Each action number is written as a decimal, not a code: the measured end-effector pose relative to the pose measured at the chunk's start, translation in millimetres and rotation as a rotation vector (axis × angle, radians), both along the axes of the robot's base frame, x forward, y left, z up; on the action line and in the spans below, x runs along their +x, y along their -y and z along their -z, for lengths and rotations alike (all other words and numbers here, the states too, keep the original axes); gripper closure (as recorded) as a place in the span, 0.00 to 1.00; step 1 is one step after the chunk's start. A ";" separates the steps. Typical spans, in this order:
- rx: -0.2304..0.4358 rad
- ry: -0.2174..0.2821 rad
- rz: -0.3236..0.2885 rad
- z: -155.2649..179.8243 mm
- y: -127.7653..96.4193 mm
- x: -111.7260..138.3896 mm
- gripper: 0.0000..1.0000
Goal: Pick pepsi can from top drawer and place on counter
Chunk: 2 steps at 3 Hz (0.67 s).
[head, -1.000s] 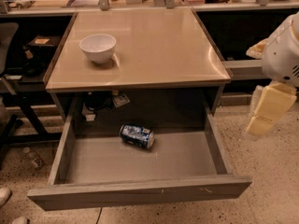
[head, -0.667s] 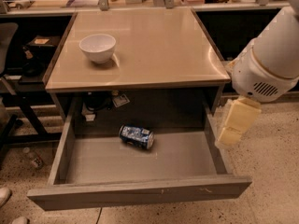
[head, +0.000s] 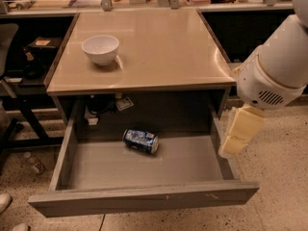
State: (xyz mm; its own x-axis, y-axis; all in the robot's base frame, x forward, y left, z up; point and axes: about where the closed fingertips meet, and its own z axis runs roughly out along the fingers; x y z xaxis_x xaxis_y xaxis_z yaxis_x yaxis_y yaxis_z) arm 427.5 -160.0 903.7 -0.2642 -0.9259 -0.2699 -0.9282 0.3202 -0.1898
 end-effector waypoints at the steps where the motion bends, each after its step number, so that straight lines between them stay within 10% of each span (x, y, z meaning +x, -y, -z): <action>1: 0.038 -0.025 0.026 24.9 -25.3 -8.0 0.00; 2: 0.060 -0.062 0.057 53.7 -49.4 -13.2 0.00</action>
Offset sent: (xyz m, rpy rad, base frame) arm -0.0167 0.0768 -0.0860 0.0888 0.1064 -0.0868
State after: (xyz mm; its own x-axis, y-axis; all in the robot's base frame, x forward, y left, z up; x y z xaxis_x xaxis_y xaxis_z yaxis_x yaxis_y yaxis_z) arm 414.3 -110.6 850.0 -0.3342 -0.8914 -0.3061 -0.9174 0.3822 -0.1111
